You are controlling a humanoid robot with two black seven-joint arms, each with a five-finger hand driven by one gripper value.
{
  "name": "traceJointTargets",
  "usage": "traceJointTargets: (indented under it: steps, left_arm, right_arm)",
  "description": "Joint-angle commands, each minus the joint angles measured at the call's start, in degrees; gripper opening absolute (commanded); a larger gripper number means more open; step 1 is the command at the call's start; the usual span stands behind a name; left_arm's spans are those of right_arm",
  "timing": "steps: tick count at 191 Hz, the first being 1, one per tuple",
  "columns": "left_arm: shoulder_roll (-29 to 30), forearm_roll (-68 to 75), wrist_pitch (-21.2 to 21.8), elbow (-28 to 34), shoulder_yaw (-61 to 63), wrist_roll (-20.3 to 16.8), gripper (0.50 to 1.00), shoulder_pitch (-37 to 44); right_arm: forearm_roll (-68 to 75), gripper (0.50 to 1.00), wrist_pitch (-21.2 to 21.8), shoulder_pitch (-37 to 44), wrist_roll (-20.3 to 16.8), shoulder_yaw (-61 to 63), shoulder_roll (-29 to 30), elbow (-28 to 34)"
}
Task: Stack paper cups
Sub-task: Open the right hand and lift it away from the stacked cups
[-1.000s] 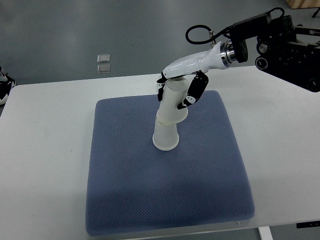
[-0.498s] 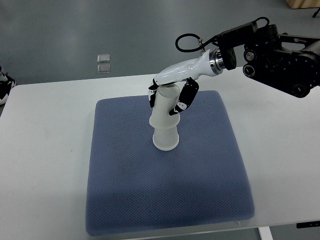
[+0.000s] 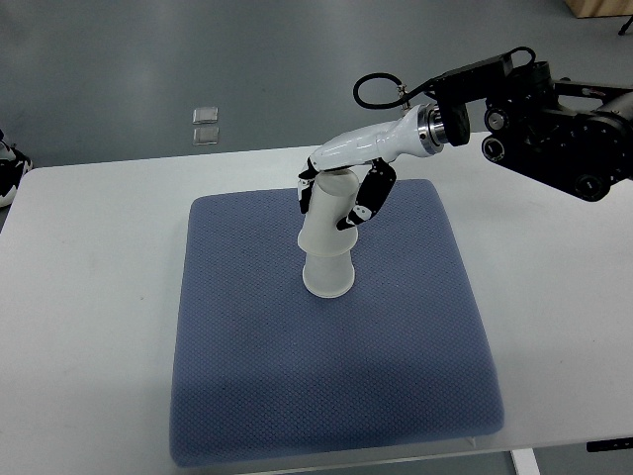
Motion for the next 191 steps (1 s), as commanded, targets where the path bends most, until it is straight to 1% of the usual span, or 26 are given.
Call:
traceJointTargets:
  steps: [1, 2, 4, 7, 8, 10, 14, 37, 48, 133, 151, 180, 191]
  left_arm:
    - [0.0, 0.0, 0.0, 0.0, 0.0, 0.0, 1.0, 0.0]
    - [0.0, 0.0, 0.0, 0.0, 0.0, 0.0, 1.0, 0.0]
    - [0.0, 0.0, 0.0, 0.0, 0.0, 0.0, 1.0, 0.0]
    - [0.0, 0.0, 0.0, 0.0, 0.0, 0.0, 1.0, 0.0]
    - [0.0, 0.0, 0.0, 0.0, 0.0, 0.0, 1.0, 0.0]
    - [0.0, 0.0, 0.0, 0.0, 0.0, 0.0, 1.0, 0.0]
    - [0.0, 0.0, 0.0, 0.0, 0.0, 0.0, 1.0, 0.0]
    - [0.0, 0.0, 0.0, 0.0, 0.0, 0.0, 1.0, 0.0]
    - [0.0, 0.0, 0.0, 0.0, 0.0, 0.0, 1.0, 0.0]
    - [0.0, 0.0, 0.0, 0.0, 0.0, 0.0, 1.0, 0.0]
    - [0.0, 0.0, 0.0, 0.0, 0.0, 0.0, 1.0, 0.0]
    - [0.0, 0.0, 0.0, 0.0, 0.0, 0.0, 1.0, 0.0]
    - [0.0, 0.0, 0.0, 0.0, 0.0, 0.0, 1.0, 0.0]
  right_arm:
    - [0.0, 0.768, -0.1, -0.1, 0.0, 0.0, 0.0, 0.0]
    - [0.0, 0.782, -0.1, -0.1, 0.0, 0.0, 0.0, 0.0]
    - [0.0, 0.782, -0.1, -0.1, 0.0, 0.0, 0.0, 0.0]
    - [0.0, 0.811, -0.1, -0.1, -0.1, 0.0, -0.1, 0.0]
    - [0.0, 0.811, -0.1, -0.1, -0.1, 0.0, -0.1, 0.0]
    - [0.0, 0.84, -0.1, -0.2, 0.0, 0.0, -0.1, 0.0]
    - [0.0, 0.856, -0.1, -0.3, -0.1, 0.0, -0.2, 0.1]
    - [0.1, 0.866, 0.0, -0.3, -0.1, 0.0, -0.3, 0.1]
    - [0.1, 0.895, 0.0, -0.4, -0.1, 0.0, -0.3, 0.1]
    - [0.1, 0.897, -0.1, 0.1, -0.1, 0.3, -1.1, 0.2]
    - [0.1, 0.903, -0.1, -0.3, -0.2, 3.2, -1.4, 0.0]
    - [0.6, 0.907, -0.1, -2.2, -0.2, 8.3, -1.5, -2.8]
    - [3.1, 0.907, -0.1, -2.8, -0.3, 9.8, -1.4, -4.9]
